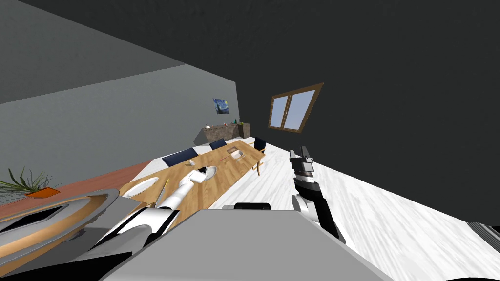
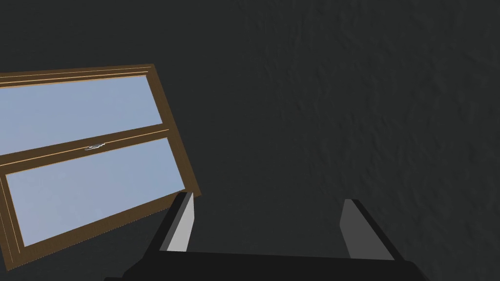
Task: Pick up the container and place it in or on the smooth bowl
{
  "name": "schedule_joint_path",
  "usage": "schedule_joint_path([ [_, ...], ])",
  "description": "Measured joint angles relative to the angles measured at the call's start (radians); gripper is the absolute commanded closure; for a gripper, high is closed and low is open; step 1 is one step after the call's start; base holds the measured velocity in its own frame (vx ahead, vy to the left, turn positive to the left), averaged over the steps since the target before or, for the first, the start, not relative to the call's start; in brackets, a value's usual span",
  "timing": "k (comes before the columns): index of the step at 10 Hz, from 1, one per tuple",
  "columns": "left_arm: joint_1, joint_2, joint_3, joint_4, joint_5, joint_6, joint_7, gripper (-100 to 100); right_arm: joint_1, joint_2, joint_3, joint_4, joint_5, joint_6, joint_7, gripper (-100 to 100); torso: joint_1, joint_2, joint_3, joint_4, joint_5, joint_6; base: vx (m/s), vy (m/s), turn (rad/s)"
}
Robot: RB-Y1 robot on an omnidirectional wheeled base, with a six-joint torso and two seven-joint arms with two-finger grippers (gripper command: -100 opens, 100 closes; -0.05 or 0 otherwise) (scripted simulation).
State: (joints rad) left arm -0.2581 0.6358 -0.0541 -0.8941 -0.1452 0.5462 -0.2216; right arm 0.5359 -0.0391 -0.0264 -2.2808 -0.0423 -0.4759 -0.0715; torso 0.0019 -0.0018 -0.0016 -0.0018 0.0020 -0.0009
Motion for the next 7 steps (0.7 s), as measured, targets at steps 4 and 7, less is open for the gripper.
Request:
schedule_joint_path([
  [4,0.124,0.024,0.022,-0.135,0.024,0.027,-0.001,-100,0.000,0.000,0.000,0.000,0.000,0.000,0.000,0,0.001,0.002,0.001,0.000,0.000,-0.001,0.018,-0.009,-0.043],
  [7,0.219,0.069,0.066,-0.218,0.061,0.052,-0.001,-100,0.000,0.000,0.000,0.000,0.000,0.000,0.000,0,0.000,0.000,0.000,0.000,0.000,-0.001,0.031,-0.012,-0.041],
])
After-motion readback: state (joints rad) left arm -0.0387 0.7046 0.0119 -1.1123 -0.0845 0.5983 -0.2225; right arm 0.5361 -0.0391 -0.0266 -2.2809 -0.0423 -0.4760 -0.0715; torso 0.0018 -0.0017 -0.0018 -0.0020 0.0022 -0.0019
